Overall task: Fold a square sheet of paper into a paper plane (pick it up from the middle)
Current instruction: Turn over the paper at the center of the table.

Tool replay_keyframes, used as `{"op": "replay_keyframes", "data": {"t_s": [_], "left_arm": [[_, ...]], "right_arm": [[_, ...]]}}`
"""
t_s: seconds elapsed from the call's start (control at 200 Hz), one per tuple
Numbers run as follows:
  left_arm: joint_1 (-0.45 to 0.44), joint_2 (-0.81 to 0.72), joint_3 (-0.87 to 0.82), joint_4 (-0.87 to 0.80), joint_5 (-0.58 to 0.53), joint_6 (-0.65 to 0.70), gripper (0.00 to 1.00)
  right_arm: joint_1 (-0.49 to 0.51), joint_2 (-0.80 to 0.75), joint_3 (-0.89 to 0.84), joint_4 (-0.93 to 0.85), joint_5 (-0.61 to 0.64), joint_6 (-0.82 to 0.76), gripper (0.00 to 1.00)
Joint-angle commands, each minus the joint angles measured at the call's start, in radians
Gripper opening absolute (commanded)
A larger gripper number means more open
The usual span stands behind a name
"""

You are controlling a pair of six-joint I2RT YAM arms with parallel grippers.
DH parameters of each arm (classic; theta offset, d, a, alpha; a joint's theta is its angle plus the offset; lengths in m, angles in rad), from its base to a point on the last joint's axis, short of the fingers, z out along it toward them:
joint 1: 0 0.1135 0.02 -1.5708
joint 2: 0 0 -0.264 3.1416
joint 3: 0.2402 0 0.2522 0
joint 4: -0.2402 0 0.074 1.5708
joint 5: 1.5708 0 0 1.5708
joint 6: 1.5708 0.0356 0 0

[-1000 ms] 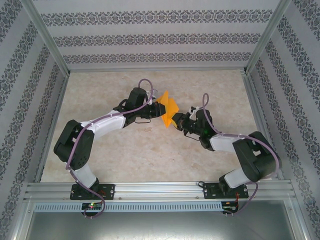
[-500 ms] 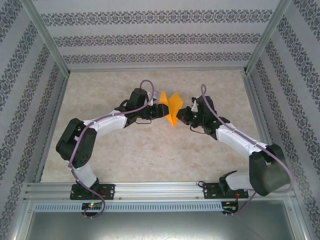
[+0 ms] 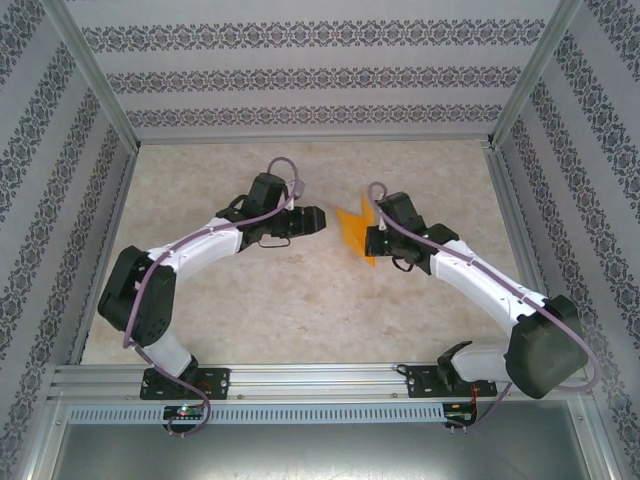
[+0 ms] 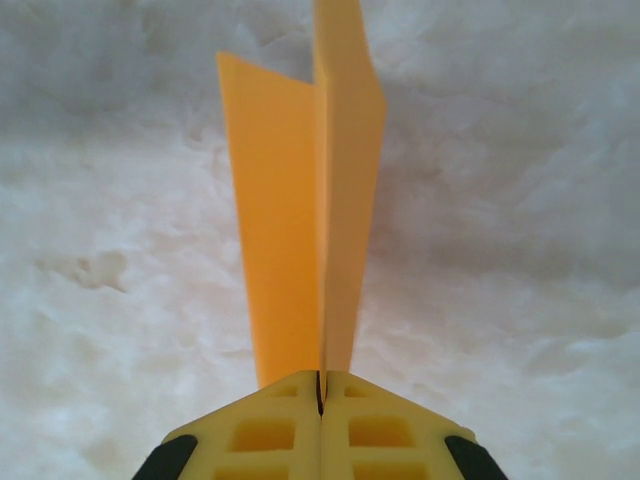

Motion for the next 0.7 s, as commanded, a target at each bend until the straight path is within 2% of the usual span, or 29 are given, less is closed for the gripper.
{"op": "replay_keyframes", "data": {"t_s": [0.0,0.135,0.32,0.43,0.699], "left_arm": [[0.039,-0.077,-0.03,-0.085,-0.046,0.036,0.62],[0.069,-0.134,-0.085,-0.108,-0.072,0.027,0.62],[0.113,-0.21,-0.152,-0.133,-0.108,0.01,0.65],[0.134,-0.242,-0.18,-0.15,-0.114,0.015,0.65],[0.171,-0.287,-0.217,-0.19,-0.132,0.03,0.65]], "right_arm": [[0.098,0.005,0.023,-0.04,0.267,-0.133,0.0],[0.228,0.065,0.024,-0.003,0.433,-0.202,0.0],[0.395,0.21,0.06,0.035,0.564,-0.274,0.0],[0.445,0.287,0.078,0.041,0.567,-0.279,0.0],[0.478,0.352,0.052,0.106,0.406,-0.243,0.0]]}}
